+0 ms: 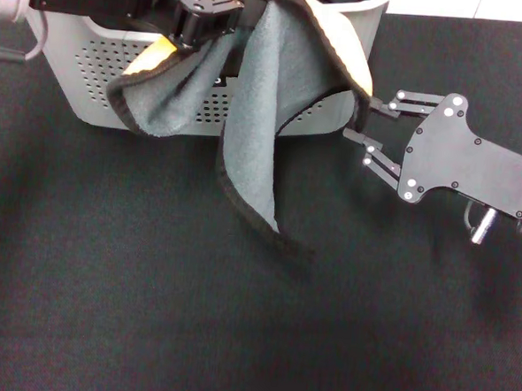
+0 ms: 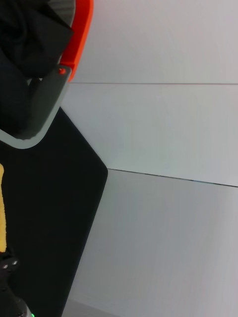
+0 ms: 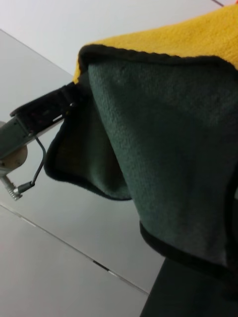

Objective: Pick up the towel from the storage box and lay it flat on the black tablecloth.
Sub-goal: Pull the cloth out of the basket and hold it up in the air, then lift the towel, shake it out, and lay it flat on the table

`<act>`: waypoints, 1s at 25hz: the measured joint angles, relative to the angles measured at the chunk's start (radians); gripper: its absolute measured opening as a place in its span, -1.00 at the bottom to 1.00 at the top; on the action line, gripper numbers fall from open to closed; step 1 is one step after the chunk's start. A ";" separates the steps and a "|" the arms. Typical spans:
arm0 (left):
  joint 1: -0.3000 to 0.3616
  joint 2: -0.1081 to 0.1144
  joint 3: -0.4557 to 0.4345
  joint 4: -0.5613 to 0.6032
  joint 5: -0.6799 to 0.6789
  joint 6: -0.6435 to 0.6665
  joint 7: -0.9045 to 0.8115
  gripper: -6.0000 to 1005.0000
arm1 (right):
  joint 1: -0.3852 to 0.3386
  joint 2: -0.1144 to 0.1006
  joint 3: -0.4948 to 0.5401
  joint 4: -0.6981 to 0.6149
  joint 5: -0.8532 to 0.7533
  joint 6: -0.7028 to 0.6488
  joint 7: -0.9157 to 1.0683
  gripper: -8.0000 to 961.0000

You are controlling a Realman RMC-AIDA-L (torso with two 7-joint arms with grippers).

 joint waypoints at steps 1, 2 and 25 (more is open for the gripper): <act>0.001 0.000 0.005 0.000 0.000 0.000 0.003 -0.87 | 0.001 0.000 0.000 0.003 0.006 0.001 -0.001 -0.24; 0.001 0.000 0.010 0.000 0.000 0.000 0.007 -0.87 | 0.002 0.000 0.000 0.006 0.009 0.002 -0.001 -0.28; 0.024 0.000 0.024 -0.074 -0.001 0.001 0.064 -0.85 | -0.011 0.000 -0.007 0.116 0.180 0.128 -0.055 -0.86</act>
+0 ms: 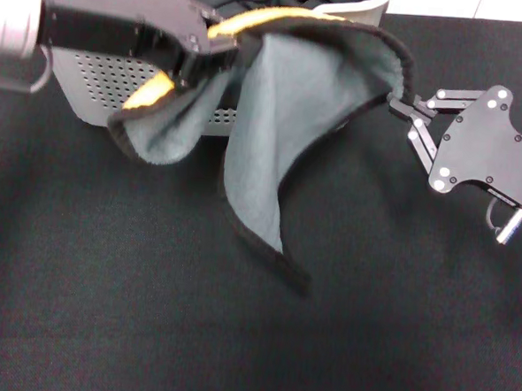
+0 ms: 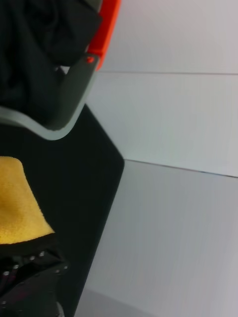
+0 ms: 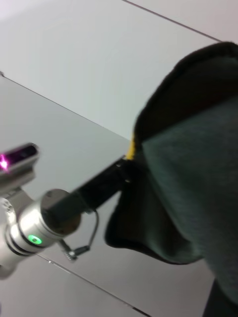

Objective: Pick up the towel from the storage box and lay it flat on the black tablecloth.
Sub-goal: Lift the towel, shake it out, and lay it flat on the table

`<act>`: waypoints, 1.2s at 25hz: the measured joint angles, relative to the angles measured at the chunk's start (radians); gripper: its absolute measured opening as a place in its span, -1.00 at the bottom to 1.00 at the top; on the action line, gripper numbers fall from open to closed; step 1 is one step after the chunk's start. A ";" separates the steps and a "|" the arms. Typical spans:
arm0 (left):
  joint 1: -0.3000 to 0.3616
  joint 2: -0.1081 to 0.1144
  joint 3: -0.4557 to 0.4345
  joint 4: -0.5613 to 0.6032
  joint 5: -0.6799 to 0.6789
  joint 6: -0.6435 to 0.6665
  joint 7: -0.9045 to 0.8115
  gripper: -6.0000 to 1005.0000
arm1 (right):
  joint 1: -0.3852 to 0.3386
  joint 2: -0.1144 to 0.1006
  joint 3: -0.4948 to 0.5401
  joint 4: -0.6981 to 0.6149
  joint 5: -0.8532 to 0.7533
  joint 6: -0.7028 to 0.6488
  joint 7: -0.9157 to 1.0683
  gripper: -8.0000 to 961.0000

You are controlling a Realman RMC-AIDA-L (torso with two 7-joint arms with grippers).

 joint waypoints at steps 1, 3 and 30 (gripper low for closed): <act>0.003 0.000 0.004 -0.014 -0.003 0.002 0.009 -0.85 | -0.002 0.000 0.001 0.003 0.000 0.008 0.000 -0.90; 0.009 0.000 0.012 -0.060 -0.016 0.008 0.035 -0.84 | -0.004 0.000 0.003 0.006 0.001 0.023 0.000 -0.94; 0.000 0.000 0.001 -0.708 -0.167 -0.108 0.607 -0.73 | 0.002 -0.008 0.029 -0.291 0.006 -0.012 0.165 -0.94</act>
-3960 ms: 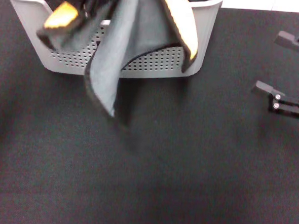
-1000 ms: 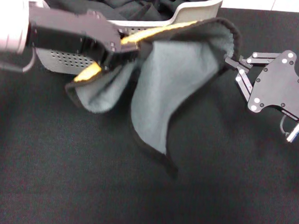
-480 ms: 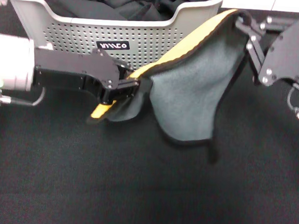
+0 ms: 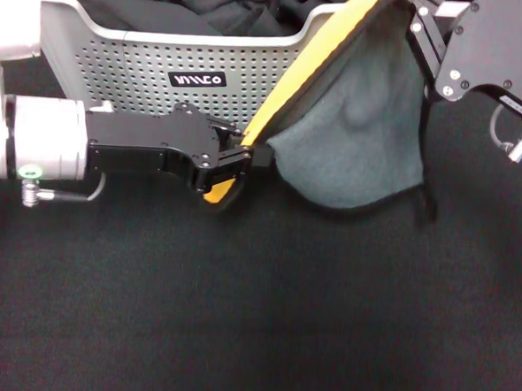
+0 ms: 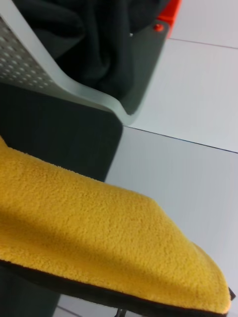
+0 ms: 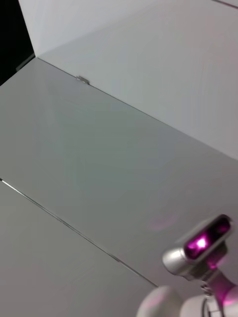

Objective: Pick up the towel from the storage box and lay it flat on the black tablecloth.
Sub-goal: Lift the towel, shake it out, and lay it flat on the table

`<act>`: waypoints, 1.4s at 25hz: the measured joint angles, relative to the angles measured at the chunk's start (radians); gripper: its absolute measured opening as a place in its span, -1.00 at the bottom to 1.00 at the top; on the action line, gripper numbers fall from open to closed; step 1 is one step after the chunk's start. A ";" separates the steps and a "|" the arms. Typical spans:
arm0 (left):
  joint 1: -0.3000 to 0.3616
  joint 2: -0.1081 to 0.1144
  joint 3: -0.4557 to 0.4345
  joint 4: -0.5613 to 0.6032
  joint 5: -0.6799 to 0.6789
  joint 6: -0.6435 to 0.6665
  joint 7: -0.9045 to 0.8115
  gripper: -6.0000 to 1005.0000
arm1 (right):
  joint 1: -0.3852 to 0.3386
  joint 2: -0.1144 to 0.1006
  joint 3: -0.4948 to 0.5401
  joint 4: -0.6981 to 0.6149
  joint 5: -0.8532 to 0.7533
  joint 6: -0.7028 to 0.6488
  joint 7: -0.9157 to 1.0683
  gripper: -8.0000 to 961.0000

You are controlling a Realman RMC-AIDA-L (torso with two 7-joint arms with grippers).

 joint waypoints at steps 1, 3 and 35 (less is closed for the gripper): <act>-0.003 0.000 0.000 -0.018 -0.010 -0.004 0.015 -0.72 | 0.000 0.000 0.000 -0.009 0.000 -0.003 0.001 -0.94; -0.006 0.000 0.000 -0.051 -0.038 -0.012 0.053 -0.70 | 0.000 0.000 0.001 -0.026 0.000 -0.007 0.003 -0.94; 0.008 -0.002 -0.015 -0.142 -0.119 -0.047 0.144 -0.49 | -0.011 0.000 0.011 -0.146 0.010 -0.019 0.058 -0.91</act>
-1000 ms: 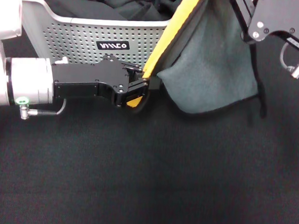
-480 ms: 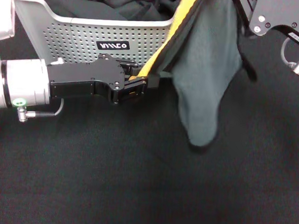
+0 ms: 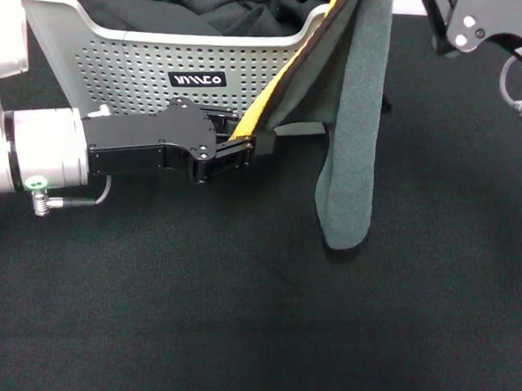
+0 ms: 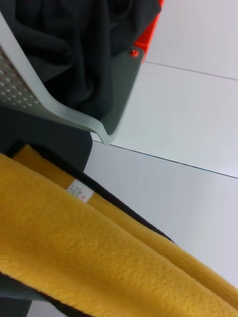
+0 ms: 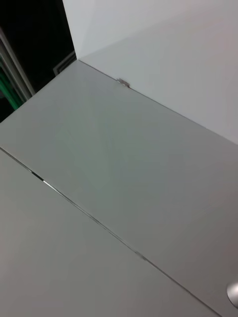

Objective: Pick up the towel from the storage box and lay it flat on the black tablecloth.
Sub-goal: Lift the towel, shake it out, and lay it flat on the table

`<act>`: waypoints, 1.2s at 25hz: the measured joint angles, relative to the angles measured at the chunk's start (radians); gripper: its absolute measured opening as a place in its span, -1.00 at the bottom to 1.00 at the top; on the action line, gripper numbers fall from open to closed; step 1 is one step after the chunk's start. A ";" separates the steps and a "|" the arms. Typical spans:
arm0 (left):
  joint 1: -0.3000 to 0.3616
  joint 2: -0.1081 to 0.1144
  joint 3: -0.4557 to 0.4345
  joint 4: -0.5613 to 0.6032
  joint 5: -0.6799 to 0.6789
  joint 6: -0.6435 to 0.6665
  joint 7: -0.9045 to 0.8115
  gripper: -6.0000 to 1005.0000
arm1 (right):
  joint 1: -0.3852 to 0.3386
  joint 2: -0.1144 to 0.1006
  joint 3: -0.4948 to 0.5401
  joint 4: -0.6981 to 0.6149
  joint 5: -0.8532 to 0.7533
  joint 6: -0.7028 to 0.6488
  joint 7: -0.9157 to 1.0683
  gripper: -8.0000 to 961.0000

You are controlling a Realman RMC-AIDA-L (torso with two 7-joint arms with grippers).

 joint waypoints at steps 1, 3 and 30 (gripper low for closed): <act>0.000 0.000 0.000 0.000 0.000 -0.002 0.003 -0.49 | 0.000 0.001 0.003 -0.001 0.007 0.001 0.001 -0.91; 0.003 0.000 0.000 0.000 0.000 -0.008 0.011 -0.49 | -0.002 0.000 0.013 -0.002 0.030 0.005 0.013 -0.91; 0.012 0.000 -0.054 -0.094 -0.125 0.037 0.176 -0.49 | -0.003 -0.001 0.081 0.000 0.062 -0.048 0.173 -0.89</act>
